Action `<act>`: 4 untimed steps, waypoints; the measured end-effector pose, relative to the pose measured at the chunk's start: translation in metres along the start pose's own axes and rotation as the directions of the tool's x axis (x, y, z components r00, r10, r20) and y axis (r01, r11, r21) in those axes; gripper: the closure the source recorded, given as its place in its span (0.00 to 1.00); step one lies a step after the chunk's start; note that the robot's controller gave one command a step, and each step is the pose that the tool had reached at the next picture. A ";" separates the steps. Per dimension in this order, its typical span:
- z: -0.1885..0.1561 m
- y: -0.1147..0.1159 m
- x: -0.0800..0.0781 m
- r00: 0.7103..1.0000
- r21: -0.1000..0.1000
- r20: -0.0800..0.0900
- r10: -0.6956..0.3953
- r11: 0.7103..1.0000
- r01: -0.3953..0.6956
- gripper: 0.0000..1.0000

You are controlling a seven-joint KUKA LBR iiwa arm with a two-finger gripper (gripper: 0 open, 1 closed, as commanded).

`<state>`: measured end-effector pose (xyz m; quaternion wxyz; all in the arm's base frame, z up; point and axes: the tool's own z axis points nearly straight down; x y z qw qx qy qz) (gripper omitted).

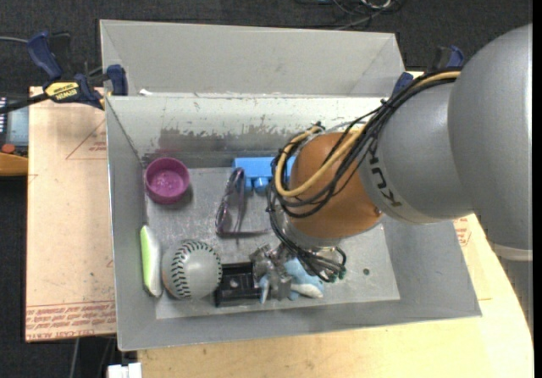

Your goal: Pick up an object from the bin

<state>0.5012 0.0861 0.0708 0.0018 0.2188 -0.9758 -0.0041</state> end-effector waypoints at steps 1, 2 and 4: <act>0.000 0.000 0.000 1.000 0.000 0.000 0.000 1.000 0.000 1.00; -0.008 0.001 0.002 1.000 -0.003 -0.008 0.000 1.000 0.000 1.00; -0.047 0.001 0.001 1.000 -0.001 -0.002 0.000 1.000 0.000 1.00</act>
Offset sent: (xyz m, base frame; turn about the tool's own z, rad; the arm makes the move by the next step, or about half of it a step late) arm -0.0001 -0.0002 0.0877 0.0003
